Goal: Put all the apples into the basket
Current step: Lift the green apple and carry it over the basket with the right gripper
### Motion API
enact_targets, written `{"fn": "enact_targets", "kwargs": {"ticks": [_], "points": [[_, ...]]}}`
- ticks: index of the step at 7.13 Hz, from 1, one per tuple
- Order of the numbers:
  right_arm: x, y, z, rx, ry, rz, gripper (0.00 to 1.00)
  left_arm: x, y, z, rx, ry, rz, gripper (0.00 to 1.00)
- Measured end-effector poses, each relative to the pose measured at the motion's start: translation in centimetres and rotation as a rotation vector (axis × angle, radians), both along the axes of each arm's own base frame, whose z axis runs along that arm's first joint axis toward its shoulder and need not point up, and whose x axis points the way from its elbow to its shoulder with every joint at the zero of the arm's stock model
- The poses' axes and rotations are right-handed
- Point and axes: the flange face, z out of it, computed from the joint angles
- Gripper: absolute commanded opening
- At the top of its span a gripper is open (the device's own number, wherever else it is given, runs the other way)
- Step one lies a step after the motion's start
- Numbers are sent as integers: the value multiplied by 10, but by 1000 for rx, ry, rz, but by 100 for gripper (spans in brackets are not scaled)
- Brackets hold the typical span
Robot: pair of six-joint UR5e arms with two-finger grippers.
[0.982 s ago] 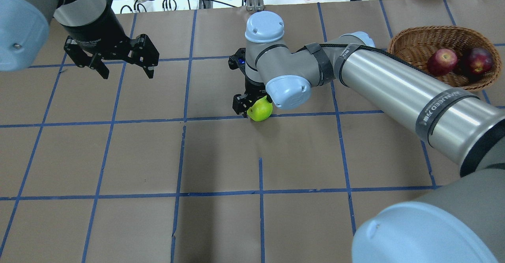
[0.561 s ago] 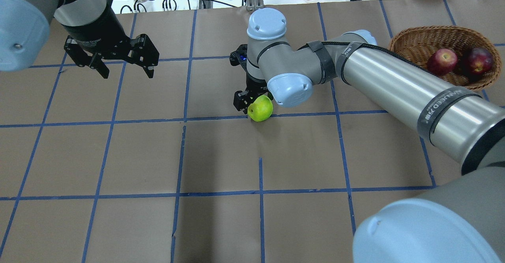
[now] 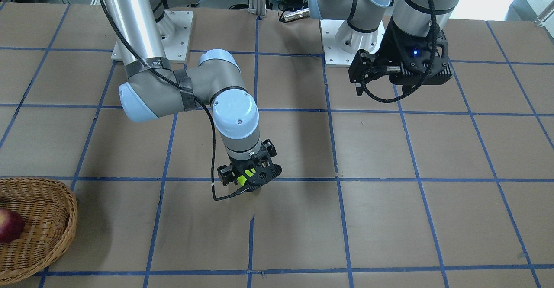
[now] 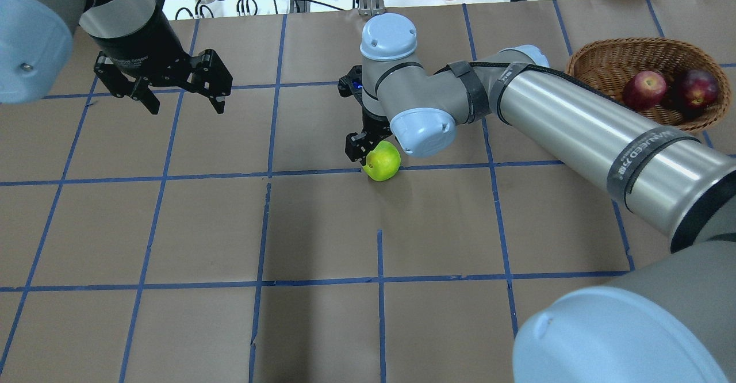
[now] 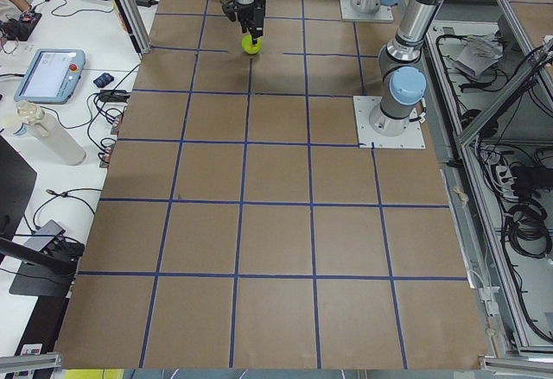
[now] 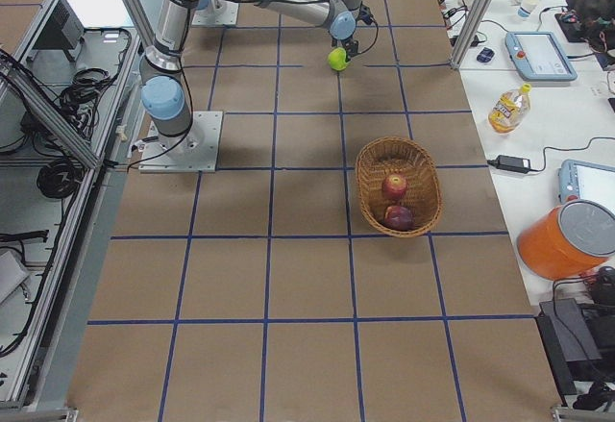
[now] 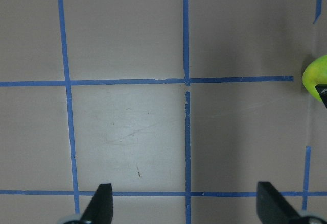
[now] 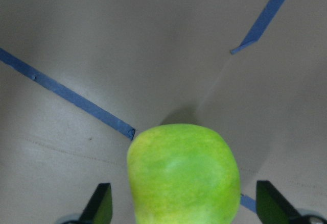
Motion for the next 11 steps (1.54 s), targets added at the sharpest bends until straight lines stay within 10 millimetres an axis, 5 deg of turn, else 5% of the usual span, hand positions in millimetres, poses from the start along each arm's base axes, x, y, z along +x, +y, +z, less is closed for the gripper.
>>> {"fn": "enact_targets", "kwargs": {"ticks": [1,3,5,7,8,11], "points": [[1,-3,-11,-1,-2,-1,100,0,0,-1,1,3,13,100],[3,-7,-29,-1,-6,-2,2,0,-1,-1,2,8,22,100],[4,-10,-26,-9,-9,0,0,-3,-3,-3,3,43,23,100],[-6,-17,5,-42,-18,-21,0,-5,-7,-4,-12,61,21,100],[-32,-29,36,-49,-16,-64,0,-5,-9,-3,-23,62,20,100],[-191,-81,138,-39,1,-307,0,-4,-9,-2,-29,55,14,100]]}}
